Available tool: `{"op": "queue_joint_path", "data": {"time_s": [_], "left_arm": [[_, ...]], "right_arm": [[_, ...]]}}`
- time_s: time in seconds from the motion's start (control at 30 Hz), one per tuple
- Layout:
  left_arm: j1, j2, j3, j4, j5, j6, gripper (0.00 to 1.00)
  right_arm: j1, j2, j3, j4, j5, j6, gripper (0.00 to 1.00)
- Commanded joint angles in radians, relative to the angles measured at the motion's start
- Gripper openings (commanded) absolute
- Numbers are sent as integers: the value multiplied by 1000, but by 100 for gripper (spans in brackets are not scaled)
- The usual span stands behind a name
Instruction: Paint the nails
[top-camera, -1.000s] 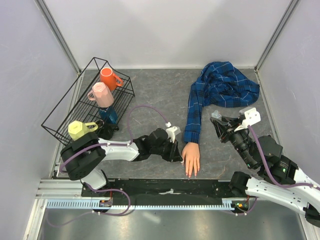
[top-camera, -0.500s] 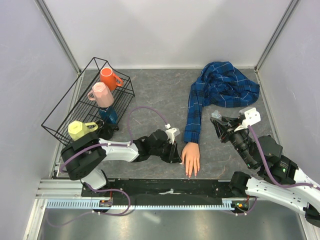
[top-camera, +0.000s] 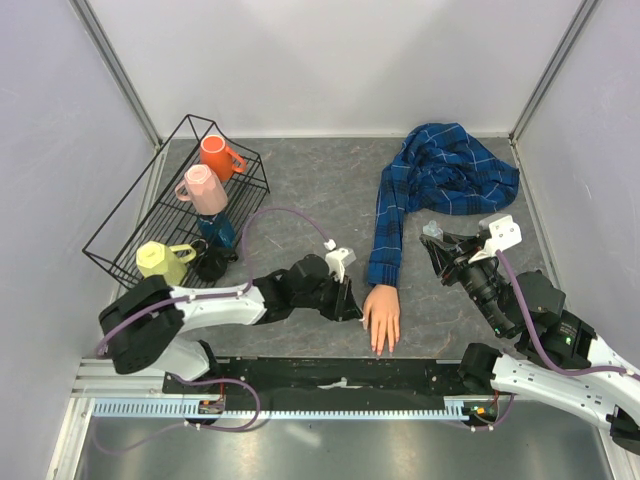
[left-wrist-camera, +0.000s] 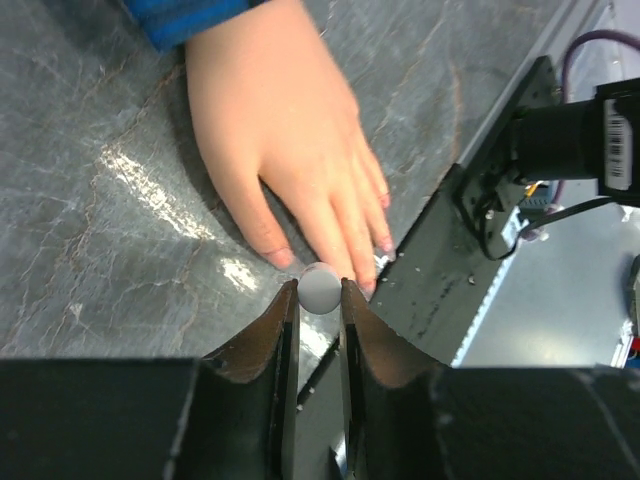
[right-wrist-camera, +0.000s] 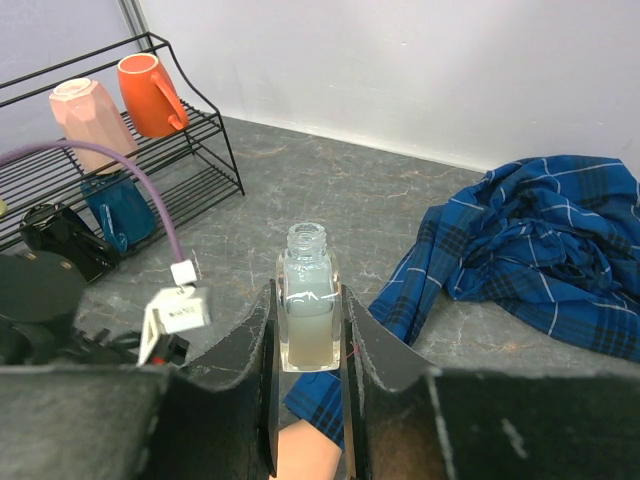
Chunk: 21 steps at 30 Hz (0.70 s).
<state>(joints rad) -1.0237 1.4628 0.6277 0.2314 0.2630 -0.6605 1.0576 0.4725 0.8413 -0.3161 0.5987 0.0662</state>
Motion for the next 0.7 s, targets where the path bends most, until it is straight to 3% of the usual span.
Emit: {"op": "queue_joint_path", "data": {"time_s": [0.0, 0.37, 0.5, 0.67], "left_arm": [[-6, -134, 58, -89, -56, 42, 2], [34, -482, 262, -389, -105, 162, 2], [54, -512, 449, -472, -10, 211, 2], [54, -487, 656, -538, 58, 254, 2]], "right_arm": [[1, 11, 1, 20, -7, 7, 0], [1, 95, 13, 31, -160, 0, 0], [2, 143, 27, 51, -409, -14, 0], [-1, 233, 90, 52, -594, -38, 0]]}}
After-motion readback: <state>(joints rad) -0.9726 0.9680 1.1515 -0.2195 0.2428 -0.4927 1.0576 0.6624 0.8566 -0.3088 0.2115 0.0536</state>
